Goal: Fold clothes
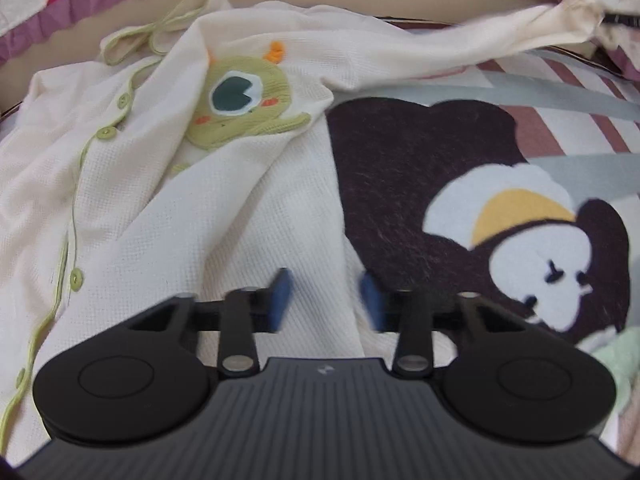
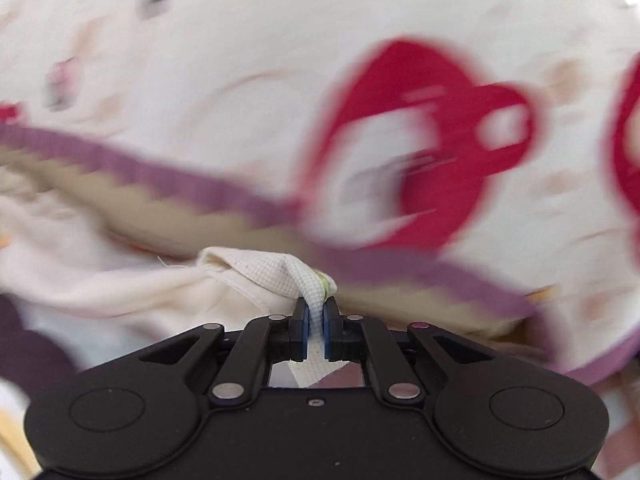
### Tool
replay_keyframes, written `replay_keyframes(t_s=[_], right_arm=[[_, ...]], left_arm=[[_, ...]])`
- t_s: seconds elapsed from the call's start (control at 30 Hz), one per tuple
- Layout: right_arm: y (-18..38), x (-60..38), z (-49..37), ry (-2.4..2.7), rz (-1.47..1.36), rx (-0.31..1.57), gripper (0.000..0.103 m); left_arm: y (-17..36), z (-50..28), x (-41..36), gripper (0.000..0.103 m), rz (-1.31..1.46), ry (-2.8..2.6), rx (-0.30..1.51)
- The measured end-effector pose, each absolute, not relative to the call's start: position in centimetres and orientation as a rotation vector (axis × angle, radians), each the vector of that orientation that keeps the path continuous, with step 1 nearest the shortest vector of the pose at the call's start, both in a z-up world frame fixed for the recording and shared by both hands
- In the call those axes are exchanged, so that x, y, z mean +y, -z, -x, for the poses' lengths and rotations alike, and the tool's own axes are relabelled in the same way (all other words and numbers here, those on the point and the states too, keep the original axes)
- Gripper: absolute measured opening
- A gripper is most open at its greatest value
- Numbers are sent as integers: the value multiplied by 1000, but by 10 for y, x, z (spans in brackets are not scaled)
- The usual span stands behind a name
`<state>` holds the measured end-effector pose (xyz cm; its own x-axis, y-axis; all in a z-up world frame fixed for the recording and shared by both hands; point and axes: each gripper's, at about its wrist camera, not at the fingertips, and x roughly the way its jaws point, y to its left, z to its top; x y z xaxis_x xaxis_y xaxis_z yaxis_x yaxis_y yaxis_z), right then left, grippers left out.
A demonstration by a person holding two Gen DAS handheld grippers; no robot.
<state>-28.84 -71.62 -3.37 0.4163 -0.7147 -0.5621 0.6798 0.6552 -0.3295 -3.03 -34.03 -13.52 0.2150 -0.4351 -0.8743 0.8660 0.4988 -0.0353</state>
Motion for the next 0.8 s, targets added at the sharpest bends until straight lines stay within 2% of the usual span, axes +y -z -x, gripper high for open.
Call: replay_keyframes(t_s=[0.13,0.2,0.23,0.27,0.33,0.47,0.53,0.67,0.8], right_arm=[[48,-756,315,947,60,921,7],[62,-774,327,959,18,1035,15],[69,-777,331,983,-16,1077,24],[72,-774,335,998,-71,1077,35],[67,-763,343,956,-256,978,46],[45,-722,326,767,-659,689,47],[34,-686,290,590,-715,592,47],[22,-595,209,241,-706,508,47],[55,-535,160,29,-774,528,47]], left_arm=[[134,34,-336,32,-531,984,998],[134,37,-336,32,-533,989,999],[134,39,-335,33,-532,991,1000],[133,40,-335,34,-531,992,1001],[132,43,-335,36,-531,996,1006],[125,43,-336,36,-499,988,998],[116,39,-335,36,-457,972,979],[88,29,-331,43,-473,842,917],[56,17,-307,49,-451,694,826]])
